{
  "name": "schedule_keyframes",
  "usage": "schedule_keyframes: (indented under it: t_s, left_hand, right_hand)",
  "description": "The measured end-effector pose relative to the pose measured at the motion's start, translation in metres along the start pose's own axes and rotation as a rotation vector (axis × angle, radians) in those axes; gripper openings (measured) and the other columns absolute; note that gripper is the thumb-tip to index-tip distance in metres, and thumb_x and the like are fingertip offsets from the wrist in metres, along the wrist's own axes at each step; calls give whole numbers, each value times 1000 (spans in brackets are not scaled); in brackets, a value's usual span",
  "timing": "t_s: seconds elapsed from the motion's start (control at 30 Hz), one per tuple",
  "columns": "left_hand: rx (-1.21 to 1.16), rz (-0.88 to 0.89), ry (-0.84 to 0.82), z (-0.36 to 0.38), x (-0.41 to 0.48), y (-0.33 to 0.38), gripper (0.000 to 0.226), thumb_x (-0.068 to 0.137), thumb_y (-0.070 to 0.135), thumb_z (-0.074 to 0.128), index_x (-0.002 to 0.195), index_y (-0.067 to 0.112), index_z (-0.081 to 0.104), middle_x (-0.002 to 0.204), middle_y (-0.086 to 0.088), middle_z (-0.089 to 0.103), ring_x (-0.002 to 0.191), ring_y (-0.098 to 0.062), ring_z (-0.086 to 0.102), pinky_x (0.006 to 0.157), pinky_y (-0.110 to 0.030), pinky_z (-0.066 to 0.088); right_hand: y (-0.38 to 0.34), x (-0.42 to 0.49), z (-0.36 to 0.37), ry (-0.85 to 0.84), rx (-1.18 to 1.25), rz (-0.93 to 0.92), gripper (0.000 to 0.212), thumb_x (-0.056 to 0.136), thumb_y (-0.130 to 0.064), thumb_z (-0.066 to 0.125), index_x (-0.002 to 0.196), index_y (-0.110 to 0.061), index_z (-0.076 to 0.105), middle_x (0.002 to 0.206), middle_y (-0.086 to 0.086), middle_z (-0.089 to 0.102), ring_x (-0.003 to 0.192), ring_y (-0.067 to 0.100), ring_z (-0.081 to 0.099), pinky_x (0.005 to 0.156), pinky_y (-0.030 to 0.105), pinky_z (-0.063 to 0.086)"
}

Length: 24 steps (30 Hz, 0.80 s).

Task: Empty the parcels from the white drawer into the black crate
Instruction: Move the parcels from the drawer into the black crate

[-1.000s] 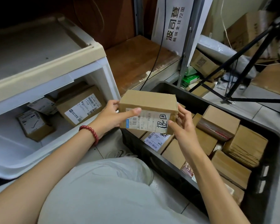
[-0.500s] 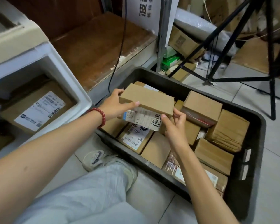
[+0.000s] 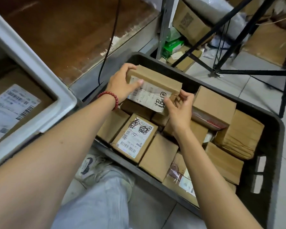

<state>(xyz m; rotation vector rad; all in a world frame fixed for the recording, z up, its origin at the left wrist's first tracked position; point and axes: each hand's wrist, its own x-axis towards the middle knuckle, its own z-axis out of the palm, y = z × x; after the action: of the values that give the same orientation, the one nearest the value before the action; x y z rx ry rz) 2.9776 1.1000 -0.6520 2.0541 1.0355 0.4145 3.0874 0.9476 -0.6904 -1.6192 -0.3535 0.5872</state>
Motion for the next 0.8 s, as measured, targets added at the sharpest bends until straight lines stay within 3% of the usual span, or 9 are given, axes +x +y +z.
schedule_keyframes:
  t_s: [0.07, 0.13, 0.2, 0.27, 0.33, 0.43, 0.53, 0.63, 0.8]
  left_hand:
    - [-4, 19, 43, -3, 5, -3, 39, 87, 31, 68, 121, 24, 51, 115, 8, 54, 103, -12, 51, 85, -25, 41]
    - [27, 36, 68, -6, 8, -9, 35, 86, 28, 69, 118, 21, 54, 121, 5, 54, 108, -11, 50, 93, -27, 42]
    - [132, 29, 73, -3, 8, -15, 33, 88, 26, 67, 119, 20, 57, 134, 1, 45, 118, -12, 45, 99, -24, 35]
    - [220, 8, 87, 5, 7, -17, 36, 89, 25, 65, 124, 22, 56, 143, -1, 34, 126, -17, 42, 99, -26, 36]
    - [261, -11, 79, 10, 7, -16, 42, 91, 28, 62, 131, 26, 51, 149, -2, 27, 129, -23, 41, 97, -32, 41]
    - [360, -64, -1, 12, 12, -11, 52, 94, 37, 55, 143, 30, 37, 158, -3, 11, 137, -30, 31, 101, -40, 40]
    - [292, -83, -92, 15, 14, -9, 63, 95, 37, 54, 150, 29, 24, 161, -3, -8, 145, -31, 15, 113, -46, 30]
    - [236, -67, -115, 13, 3, -16, 72, 93, 34, 57, 152, 23, 17, 160, -3, -17, 147, -29, 10, 115, -47, 27]
    - [468, -76, -50, 3, -26, -25, 75, 91, 36, 58, 150, 14, 18, 158, -8, 5, 142, -28, 23, 110, -45, 35]
  right_hand:
    - [-3, 9, 1, -31, -4, -14, 41, 86, 0, 66, 114, -14, 40, 127, 7, 57, 117, 13, 58, 103, 31, 48]
    - [-4, 12, 3, -61, -66, -57, 36, 87, 3, 63, 112, -11, 42, 127, 2, 55, 114, 7, 57, 100, 27, 48]
    - [0, 13, 9, -20, -256, -108, 30, 88, -5, 65, 111, -13, 48, 123, -1, 54, 107, 4, 53, 96, 22, 48]
    - [3, 15, 16, 56, -362, -89, 29, 88, -16, 69, 111, -19, 52, 113, 0, 53, 100, 11, 55, 93, 32, 49]
    - [1, 15, 24, 54, -258, 1, 32, 89, -18, 67, 115, -22, 49, 97, 1, 59, 92, 17, 62, 85, 40, 55]
    - [-6, 16, 27, -13, -229, 49, 42, 93, -20, 63, 130, -21, 43, 87, -4, 65, 86, 12, 66, 86, 36, 55]
    - [-12, 12, 20, -106, -305, 32, 55, 95, -26, 59, 144, -21, 34, 105, -4, 66, 95, 5, 60, 97, 33, 48]
    - [-15, 5, 8, -228, -385, 47, 62, 96, -34, 57, 150, -26, 27, 129, 2, 60, 117, 13, 56, 107, 41, 42]
    - [-24, -6, -6, -363, -685, -23, 67, 93, -46, 56, 151, -31, 26, 157, 5, 28, 145, 23, 26, 117, 47, 25]
